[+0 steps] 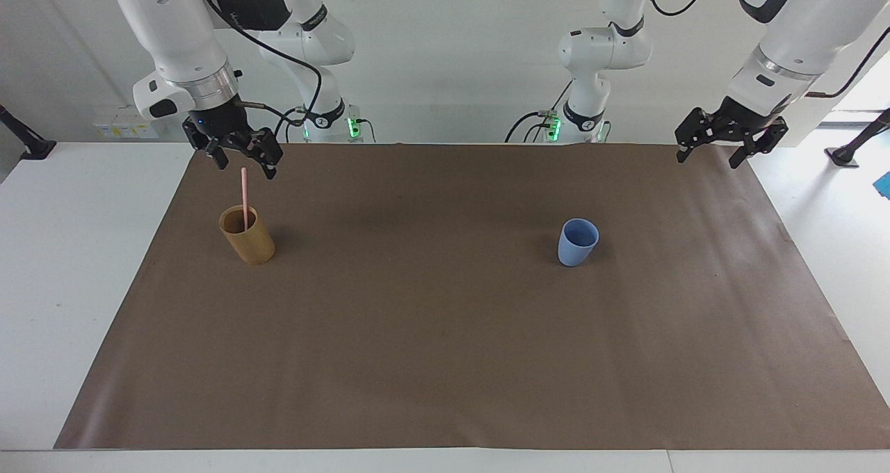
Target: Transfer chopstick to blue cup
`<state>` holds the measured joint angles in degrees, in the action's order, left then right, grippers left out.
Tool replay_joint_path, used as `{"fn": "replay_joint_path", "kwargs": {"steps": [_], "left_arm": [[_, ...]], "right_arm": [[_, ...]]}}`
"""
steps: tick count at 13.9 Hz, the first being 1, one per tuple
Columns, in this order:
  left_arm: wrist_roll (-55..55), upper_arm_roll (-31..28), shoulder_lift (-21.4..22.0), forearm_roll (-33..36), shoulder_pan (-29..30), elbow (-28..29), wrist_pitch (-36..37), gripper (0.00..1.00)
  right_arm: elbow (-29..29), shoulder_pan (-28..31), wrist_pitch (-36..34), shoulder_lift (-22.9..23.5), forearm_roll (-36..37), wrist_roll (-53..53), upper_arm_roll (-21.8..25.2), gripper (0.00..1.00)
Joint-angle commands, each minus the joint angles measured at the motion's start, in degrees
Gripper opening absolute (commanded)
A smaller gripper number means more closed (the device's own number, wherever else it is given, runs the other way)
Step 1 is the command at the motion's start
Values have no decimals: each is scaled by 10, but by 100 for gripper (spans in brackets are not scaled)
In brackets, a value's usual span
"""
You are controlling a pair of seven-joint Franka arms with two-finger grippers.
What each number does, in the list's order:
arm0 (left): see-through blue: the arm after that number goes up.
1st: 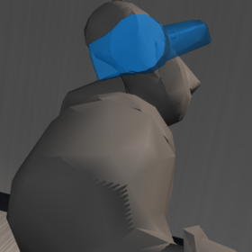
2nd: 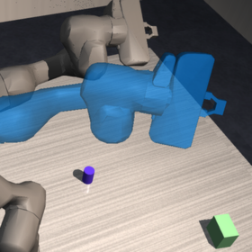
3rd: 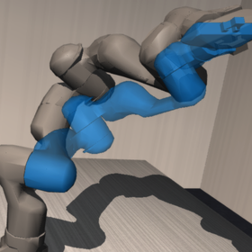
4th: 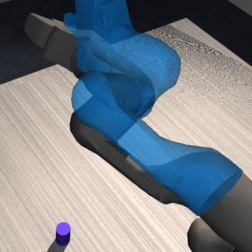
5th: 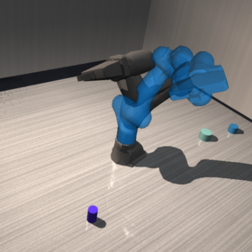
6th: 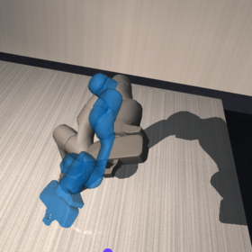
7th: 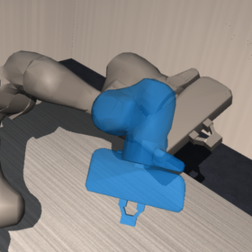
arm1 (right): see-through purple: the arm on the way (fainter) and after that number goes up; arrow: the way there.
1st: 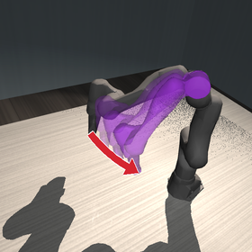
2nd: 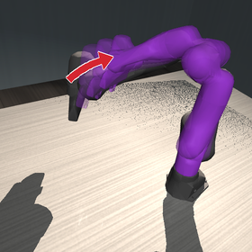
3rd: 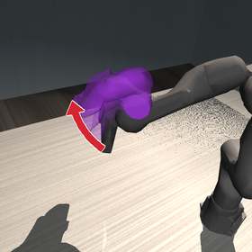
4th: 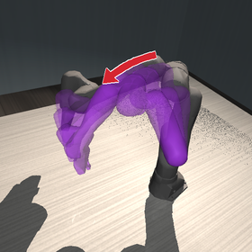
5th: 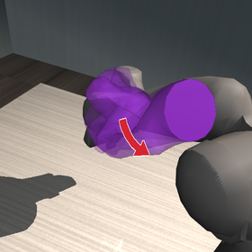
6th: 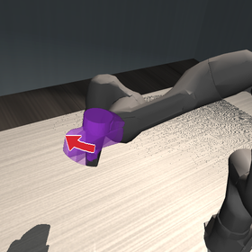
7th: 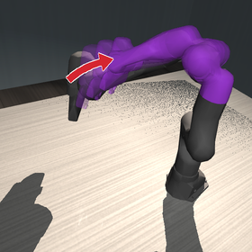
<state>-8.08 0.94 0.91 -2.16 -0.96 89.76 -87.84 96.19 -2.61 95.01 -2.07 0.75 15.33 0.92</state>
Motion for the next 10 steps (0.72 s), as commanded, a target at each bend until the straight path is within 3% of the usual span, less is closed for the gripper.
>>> {"fn": "replay_joint_path", "kwargs": {"steps": [1,5,10], "left_arm": [[1,6,1,-3,10,1,-1,100],[1,6,1,-3,10,1,-2,100],[1,6,1,-3,10,1,-1,100]], "right_arm": [[15,11,32,-4,2,-49,1,100],[48,20,46,-21,11,-68,1,100],[129,73,79,-33,12,-139,1,100]]}}
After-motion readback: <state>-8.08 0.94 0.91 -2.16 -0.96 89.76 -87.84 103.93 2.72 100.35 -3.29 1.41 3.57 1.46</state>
